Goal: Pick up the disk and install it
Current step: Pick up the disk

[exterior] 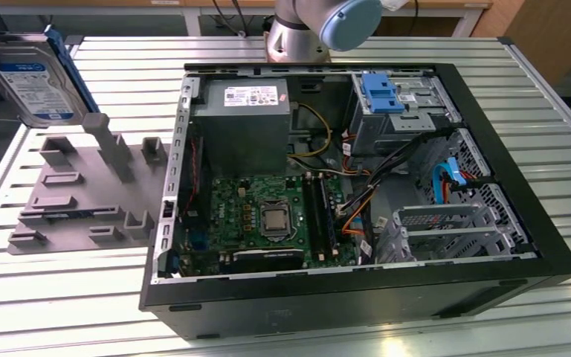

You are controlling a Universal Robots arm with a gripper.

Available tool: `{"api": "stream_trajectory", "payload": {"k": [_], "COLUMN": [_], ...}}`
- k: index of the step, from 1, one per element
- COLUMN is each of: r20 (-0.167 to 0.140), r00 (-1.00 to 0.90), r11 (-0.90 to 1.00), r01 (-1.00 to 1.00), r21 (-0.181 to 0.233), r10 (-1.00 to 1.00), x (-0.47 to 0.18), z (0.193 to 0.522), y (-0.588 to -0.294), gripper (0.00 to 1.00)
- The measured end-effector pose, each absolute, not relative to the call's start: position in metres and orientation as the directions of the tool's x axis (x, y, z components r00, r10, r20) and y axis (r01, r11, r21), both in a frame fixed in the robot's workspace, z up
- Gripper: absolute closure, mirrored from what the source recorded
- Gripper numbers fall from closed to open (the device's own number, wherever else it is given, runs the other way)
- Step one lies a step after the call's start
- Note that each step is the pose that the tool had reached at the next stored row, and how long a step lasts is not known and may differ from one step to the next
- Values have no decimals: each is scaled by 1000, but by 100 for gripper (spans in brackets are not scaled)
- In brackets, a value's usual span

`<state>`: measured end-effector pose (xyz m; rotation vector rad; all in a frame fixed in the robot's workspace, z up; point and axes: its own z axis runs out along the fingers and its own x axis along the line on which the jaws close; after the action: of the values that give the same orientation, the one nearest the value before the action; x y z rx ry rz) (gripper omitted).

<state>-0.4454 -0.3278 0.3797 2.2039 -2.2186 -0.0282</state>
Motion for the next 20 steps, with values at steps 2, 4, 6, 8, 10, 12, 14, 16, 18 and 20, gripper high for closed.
{"api": "stream_trajectory", "payload": {"k": [2, 4, 6, 8, 10, 12, 14, 16, 18, 20], "r20": [-3, -3, -3, -3, -3, -2, -3, -3, -3, -2], "r00": [-7, -7, -7, -7, -7, -7, -7, -7, -7, -7], "r11": [7, 7, 7, 7, 7, 7, 7, 7, 7, 7], "r01": [-1000, -1000, -1000, -1000, -1000, -1000, -1000, -1000, -1000, -1000], "r21": [23, 23, 23, 23, 23, 23, 23, 23, 23, 23], "r10": [-1000, -1000, -1000, -1000, -1000, -1000, -1000, -1000, -1000, -1000], "x": [-445, -445, -445, -445, -445, -445, -445, -445, -445, -445], "z": [382, 383, 384, 384, 385, 385, 386, 387, 387, 388], "y": [-328, -328, -328, -328, -328, -328, -328, -328, -328, -328], "gripper": [64, 64, 64, 64, 64, 64, 64, 64, 64, 64]}}
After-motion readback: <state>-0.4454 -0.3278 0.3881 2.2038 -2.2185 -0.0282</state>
